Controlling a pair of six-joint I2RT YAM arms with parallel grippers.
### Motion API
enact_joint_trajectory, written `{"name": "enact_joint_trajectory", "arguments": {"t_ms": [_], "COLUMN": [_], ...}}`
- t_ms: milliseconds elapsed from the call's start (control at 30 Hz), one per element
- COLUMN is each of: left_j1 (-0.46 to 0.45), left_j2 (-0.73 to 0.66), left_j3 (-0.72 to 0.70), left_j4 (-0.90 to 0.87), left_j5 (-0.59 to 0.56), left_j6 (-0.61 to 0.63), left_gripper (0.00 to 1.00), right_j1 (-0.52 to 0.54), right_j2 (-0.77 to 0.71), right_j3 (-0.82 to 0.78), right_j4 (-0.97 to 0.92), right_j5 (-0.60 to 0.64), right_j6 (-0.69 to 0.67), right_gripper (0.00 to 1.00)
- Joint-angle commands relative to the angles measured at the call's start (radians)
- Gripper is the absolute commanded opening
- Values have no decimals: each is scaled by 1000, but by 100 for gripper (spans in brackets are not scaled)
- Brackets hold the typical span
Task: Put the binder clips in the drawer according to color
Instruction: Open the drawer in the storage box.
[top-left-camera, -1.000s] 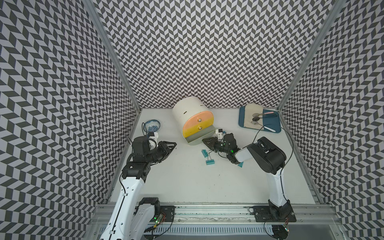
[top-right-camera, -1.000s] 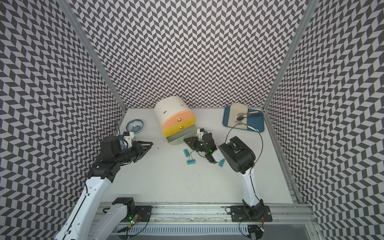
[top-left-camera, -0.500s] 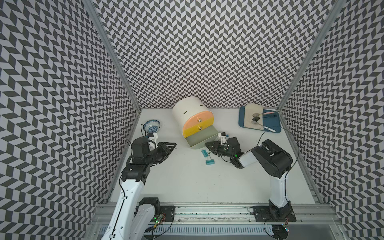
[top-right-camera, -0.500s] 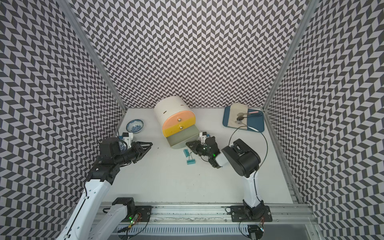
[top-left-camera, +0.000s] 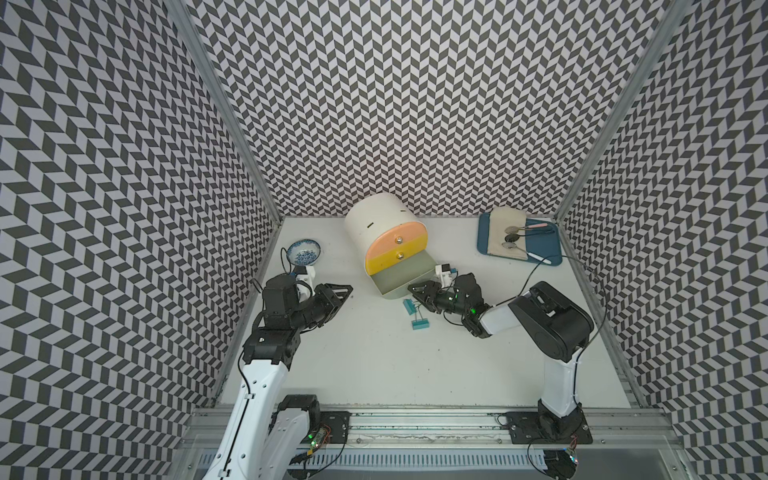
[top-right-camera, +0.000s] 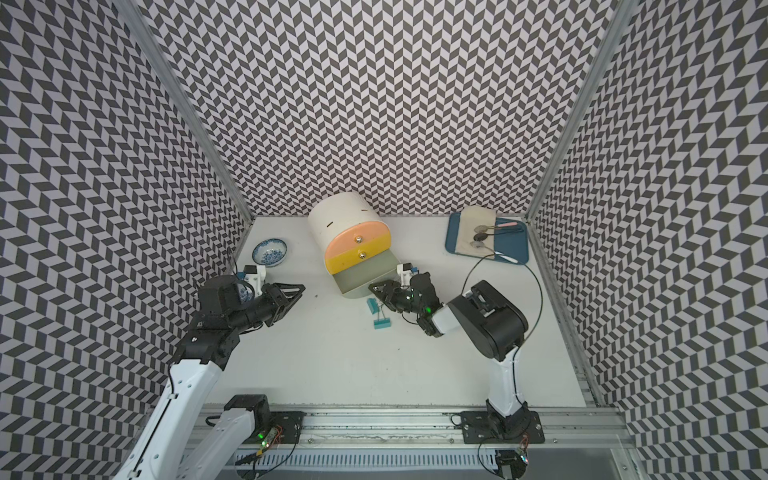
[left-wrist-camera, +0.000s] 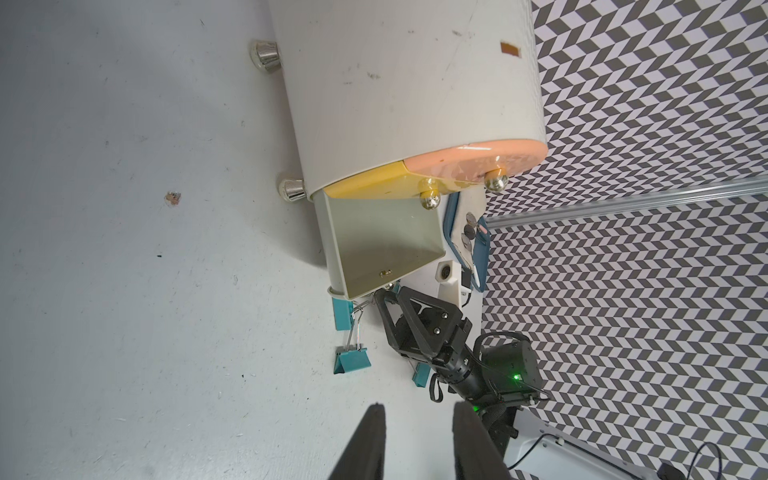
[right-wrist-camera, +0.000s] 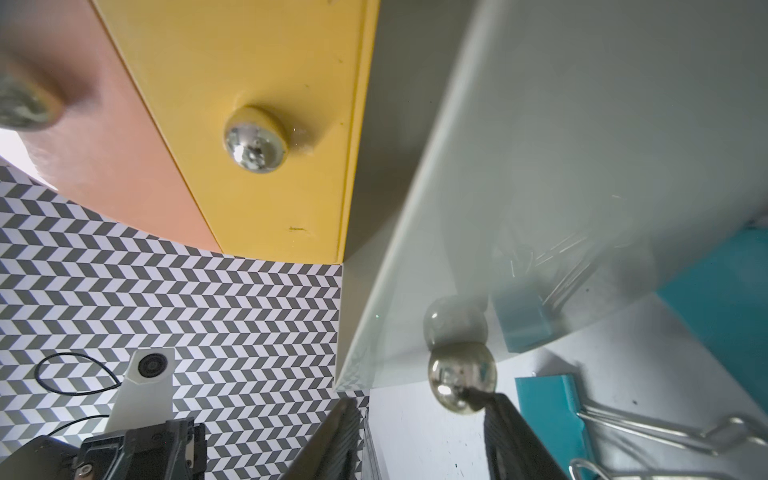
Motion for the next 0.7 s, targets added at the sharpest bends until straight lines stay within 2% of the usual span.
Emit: {"name": "enact_joint_trajectory", "arguments": {"t_ms": [0, 167, 267, 433, 567, 667], "left_j1": [6, 6, 6, 6, 6, 6], "left_j2": [-16, -15, -17, -31, -51, -69], "left_j3": [-10, -8, -11, -29, -52, -63], "left_j4": [42, 55, 65, 84, 104, 108], "left_j5": [10, 6, 5, 6, 11, 13], "left_j6": [-3, -1, -1, -9, -25, -33], "left_gripper": [32, 32, 32, 32, 32, 32], "right_j1": [5, 6, 0, -22, -67, -129], "right_j2": [-76, -199, -288, -404, -462, -472], "right_j3": [-17, -44, -57, -45, -44, -52], "right_j4": [-47, -229, -373, -600, -736, -791], "right_j5": [-3, 23, 71, 183, 270, 280], "right_j6": [-63, -174, -249, -359, -405, -422], "right_gripper": [58, 64, 69, 70, 62, 52]}}
